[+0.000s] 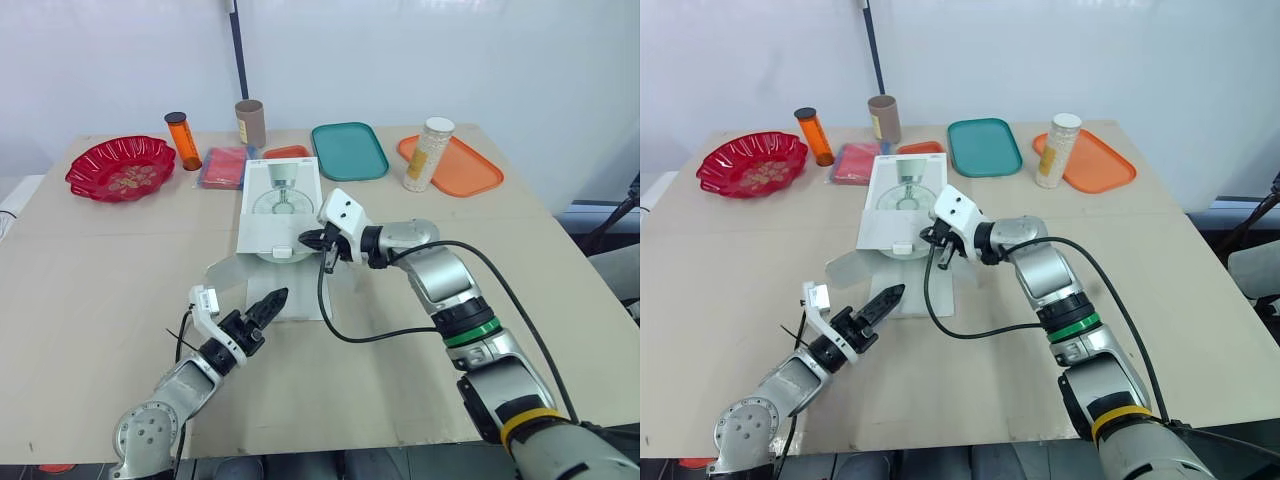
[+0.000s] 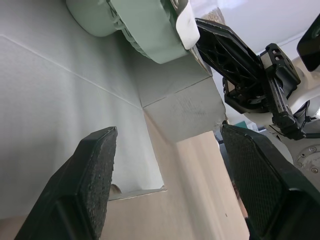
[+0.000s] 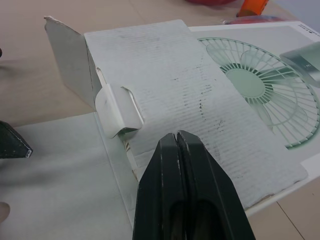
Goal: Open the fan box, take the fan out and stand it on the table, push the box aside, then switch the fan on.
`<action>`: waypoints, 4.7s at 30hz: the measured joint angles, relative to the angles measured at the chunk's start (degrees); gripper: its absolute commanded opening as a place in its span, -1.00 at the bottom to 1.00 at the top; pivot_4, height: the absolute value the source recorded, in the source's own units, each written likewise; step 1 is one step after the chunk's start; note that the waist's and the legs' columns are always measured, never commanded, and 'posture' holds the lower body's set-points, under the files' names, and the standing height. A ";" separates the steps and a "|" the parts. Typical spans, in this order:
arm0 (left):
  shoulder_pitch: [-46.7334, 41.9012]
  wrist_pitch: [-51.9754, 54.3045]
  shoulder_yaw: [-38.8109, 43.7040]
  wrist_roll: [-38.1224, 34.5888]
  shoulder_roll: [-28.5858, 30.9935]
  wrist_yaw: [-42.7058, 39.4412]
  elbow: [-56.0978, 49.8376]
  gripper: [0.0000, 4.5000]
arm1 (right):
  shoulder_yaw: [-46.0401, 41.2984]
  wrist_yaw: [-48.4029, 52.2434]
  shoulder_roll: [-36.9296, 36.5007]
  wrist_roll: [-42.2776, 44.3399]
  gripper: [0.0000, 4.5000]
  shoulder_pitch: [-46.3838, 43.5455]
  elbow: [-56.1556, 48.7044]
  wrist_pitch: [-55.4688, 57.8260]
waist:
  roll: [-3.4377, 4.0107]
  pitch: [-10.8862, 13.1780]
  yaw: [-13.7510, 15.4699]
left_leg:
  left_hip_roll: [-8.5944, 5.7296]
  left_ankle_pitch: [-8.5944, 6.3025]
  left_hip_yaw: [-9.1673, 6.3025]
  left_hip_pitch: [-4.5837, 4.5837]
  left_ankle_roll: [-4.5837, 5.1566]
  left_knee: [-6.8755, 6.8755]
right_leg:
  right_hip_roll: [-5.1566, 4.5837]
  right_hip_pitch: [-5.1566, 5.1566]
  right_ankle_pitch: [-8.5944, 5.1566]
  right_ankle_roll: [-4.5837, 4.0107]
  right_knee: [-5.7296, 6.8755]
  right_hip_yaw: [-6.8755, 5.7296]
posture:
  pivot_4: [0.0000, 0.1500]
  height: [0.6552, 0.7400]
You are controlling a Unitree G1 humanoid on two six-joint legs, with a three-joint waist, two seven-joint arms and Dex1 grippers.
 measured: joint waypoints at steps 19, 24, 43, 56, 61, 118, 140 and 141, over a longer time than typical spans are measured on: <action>-1.04 -11.61 -3.93 6.11 -6.16 1.46 4.88 0.56 | 0.05 1.36 1.11 -0.62 -1.00 -4.93 9.48 -4.16 | 0.01 -0.01 0.08 | 0.00 0.01 0.00 0.02 -0.01 0.00 | 0.02 0.03 0.00 0.00 -0.02 0.02 | 1.00 1.00; -3.91 -14.15 -4.53 6.49 -6.18 1.16 8.96 0.56 | -0.05 1.24 1.12 -0.65 -1.00 -5.09 9.71 -4.40 | 0.01 -0.01 0.29 | 0.00 0.01 0.00 0.02 -0.02 0.00 | 0.02 0.03 0.00 0.00 -0.02 0.02 | 1.00 1.00; -9.68 -16.08 -5.11 6.78 -5.85 -2.35 16.25 0.56 | -1.00 -0.23 0.76 -0.63 -1.00 -6.15 9.73 -2.72 | 0.01 0.02 1.19 | -0.02 0.02 0.00 -0.07 -0.04 0.00 | 0.00 -0.02 0.01 0.02 -0.07 0.01 | 1.00 1.00; -12.98 -16.14 -4.98 6.78 -5.79 -3.38 18.56 0.56 | -1.01 -0.31 0.07 -0.64 -1.00 -6.14 9.73 -2.67 | 0.01 0.03 1.20 | -0.03 0.05 0.00 -0.09 -0.08 0.00 | -0.01 -0.03 0.01 0.04 -0.09 0.01 | 1.00 1.00; -11.67 -15.94 -5.00 6.77 -5.70 -3.36 17.27 0.56 | -1.01 -0.32 0.02 -0.66 -1.00 -6.13 9.73 -2.75 | 0.01 0.03 1.18 | -0.03 0.05 0.00 -0.09 -0.09 -0.02 | -0.01 -0.05 0.01 0.04 -0.09 0.02 | 1.00 1.00; -19.98 -17.88 -4.79 5.48 -7.35 -3.32 27.61 0.56 | -1.00 -0.55 -0.80 -0.70 -1.00 -4.03 5.96 -1.06 | 0.00 0.04 1.21 | -0.04 0.09 0.00 -0.11 -0.17 -0.06 | -0.02 -0.07 0.01 0.05 -0.11 0.01 | 1.00 1.00; -22.58 -17.49 -2.72 6.32 -9.06 -4.32 29.47 0.09 | -1.00 -0.54 -1.57 -0.71 -1.00 -3.48 4.91 -0.31 | 0.00 0.04 1.22 | -0.05 0.10 0.00 -0.12 -0.18 -0.06 | -0.02 -0.07 0.01 0.06 -0.11 0.01 | 1.00 1.00; -22.57 -17.42 -2.68 6.35 -9.06 -4.40 29.47 0.09 | -1.00 -0.55 -1.58 -0.72 -1.00 -3.46 4.88 -0.31 | 0.00 0.04 1.22 | -0.05 0.10 0.00 -0.12 -0.18 -0.06 | -0.02 -0.07 0.01 0.06 -0.11 0.01 | 1.00 1.00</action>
